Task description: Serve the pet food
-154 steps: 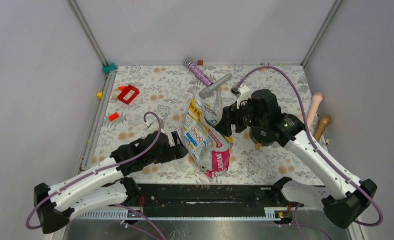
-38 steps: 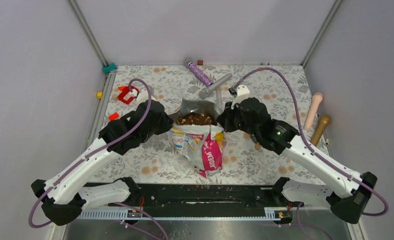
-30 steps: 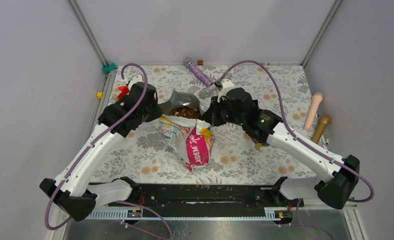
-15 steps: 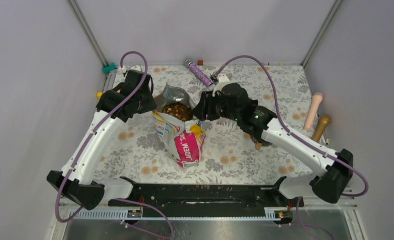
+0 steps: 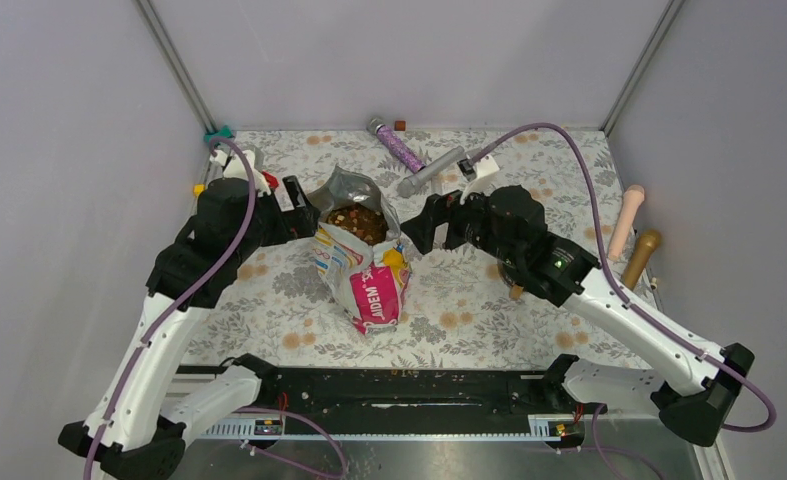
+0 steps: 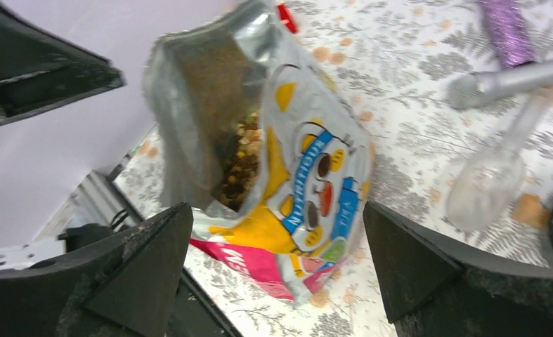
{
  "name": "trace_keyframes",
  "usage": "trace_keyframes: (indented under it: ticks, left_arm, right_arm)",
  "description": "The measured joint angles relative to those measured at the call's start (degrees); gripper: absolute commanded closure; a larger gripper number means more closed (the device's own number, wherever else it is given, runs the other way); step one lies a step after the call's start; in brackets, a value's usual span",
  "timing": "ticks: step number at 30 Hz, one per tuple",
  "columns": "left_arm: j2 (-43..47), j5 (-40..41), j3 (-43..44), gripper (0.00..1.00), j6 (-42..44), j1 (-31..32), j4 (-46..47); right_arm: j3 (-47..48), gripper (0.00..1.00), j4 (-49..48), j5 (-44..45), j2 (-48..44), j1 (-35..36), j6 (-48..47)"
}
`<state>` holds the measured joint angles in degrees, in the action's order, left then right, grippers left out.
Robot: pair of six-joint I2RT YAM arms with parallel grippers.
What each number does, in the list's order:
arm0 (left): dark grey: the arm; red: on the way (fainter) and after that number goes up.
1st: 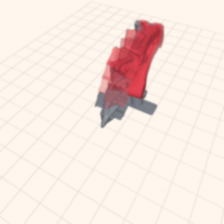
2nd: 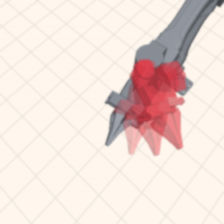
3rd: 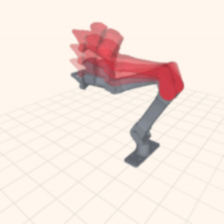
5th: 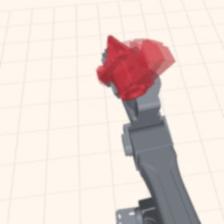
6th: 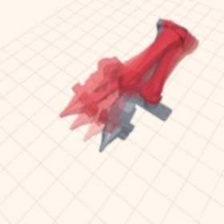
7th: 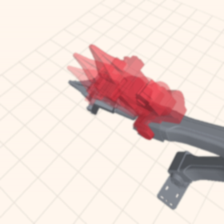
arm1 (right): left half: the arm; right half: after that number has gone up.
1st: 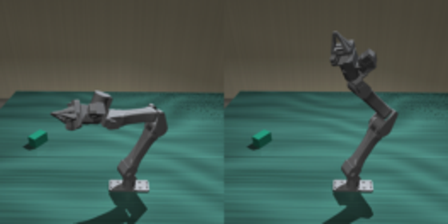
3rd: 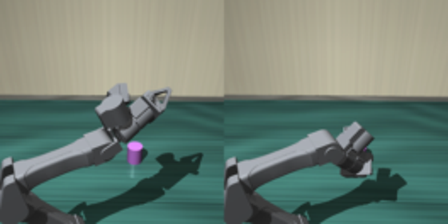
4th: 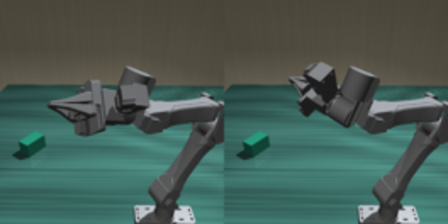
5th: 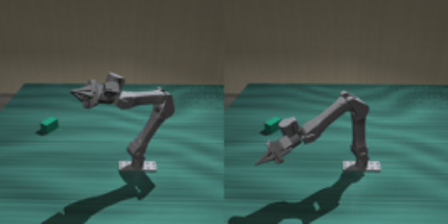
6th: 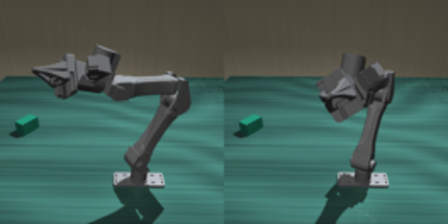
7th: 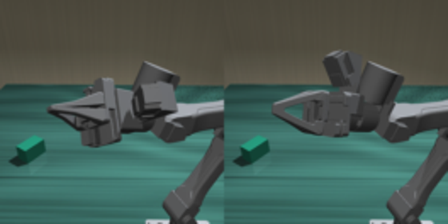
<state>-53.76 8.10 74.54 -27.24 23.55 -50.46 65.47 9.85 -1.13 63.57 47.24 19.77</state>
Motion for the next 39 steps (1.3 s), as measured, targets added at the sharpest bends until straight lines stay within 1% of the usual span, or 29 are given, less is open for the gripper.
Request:
trace_keyframes:
  ticks: [6, 12, 15, 18, 24, 26, 30, 35, 39]
  left_arm:
    - [3.6, 0.7, -4.2, 0.01, 0.0, 0.0, 4.1]
    - [4.5, 1.2, -6.1, 0.01, -0.2, 0.0, 5.9]
    - [4.2, 1.5, -6.6, 0.01, -0.3, 0.0, 6.2]
    - [4.1, 1.6, -6.7, 0.01, -0.4, 0.0, 6.4]
    - [4.0, 1.8, -6.7, 0.01, -0.5, 0.0, 6.5]
    - [4.0, 1.7, -6.7, 0.01, -0.5, 0.0, 6.6]
    - [3.5, 1.7, -6.8, 0.01, -0.5, 0.0, 6.7]
    - [2.7, 1.3, -6.8, 0.01, -0.4, 0.0, 6.8]
    - [2.2, 0.9, -6.8, 0.01, -0.4, -0.1, 6.9]
  right_arm:
    - [-5.1, 0.01, 0.5, 11.7, -2.8, -1.3, 2.1]
    - [-12.9, 0.03, 1.6, 19.8, -1.9, -9.6, 13.5]
    - [-15.6, 0.04, 1.7, 21.9, 2.5, -12.6, 18.9]
    - [-15.6, 0.06, 0.2, 22.9, 9.0, -12.9, 22.4]
    - [-12.7, 0.19, -2.8, 24.3, 21.4, -12.9, 28.1]
    - [-11.6, 0.21, -4.3, 24.6, 24.8, -12.9, 30.4]
    - [-10.0, 0.26, -6.6, 25.6, 30.2, -12.9, 34.3]
    - [-7.5, 0.31, -9.1, 25.6, 36.5, -12.9, 37.1]
    - [-7.1, 0.42, -10.3, 25.6, 39.3, -12.9, 39.0]
